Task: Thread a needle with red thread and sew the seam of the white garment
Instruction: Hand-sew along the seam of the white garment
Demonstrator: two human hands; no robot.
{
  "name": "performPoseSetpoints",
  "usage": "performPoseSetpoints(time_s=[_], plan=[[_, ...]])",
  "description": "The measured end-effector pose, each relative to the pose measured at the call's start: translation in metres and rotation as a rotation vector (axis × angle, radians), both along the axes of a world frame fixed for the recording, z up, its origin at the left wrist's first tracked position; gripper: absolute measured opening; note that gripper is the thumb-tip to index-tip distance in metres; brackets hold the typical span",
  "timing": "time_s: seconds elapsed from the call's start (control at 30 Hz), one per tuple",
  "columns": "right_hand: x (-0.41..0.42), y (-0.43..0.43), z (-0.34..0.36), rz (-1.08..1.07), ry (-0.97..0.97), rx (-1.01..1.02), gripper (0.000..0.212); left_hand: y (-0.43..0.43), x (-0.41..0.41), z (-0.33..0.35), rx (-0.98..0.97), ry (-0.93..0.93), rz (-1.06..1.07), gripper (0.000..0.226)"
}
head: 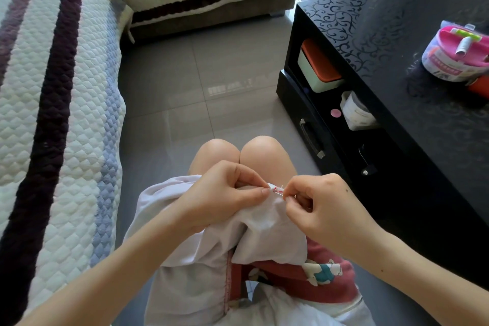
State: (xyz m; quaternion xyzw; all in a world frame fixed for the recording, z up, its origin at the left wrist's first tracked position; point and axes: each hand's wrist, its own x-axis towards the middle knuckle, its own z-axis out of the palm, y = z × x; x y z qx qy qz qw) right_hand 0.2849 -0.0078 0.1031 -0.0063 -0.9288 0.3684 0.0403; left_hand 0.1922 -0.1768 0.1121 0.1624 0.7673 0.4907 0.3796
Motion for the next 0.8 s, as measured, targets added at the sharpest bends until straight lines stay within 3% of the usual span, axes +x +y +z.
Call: performPoseSetpoints(time_s=[0.43, 0.67, 0.8], plan=[[0.001, 0.002, 0.004, -0.016, -0.038, -0.207, 0.015, -0.002, 0.001, 0.001, -0.065, -0.047, 0.05, 0.013], [-0.003, 0.01, 0.004, -0.033, -0.169, -0.543, 0.014, -0.002, -0.001, 0.002, 0.036, -0.21, 0.041, 0.013], [-0.002, 0.013, 0.005, -0.041, -0.225, -0.621, 0.016, -0.003, -0.001, 0.003, 0.126, -0.319, 0.036, 0.014]])
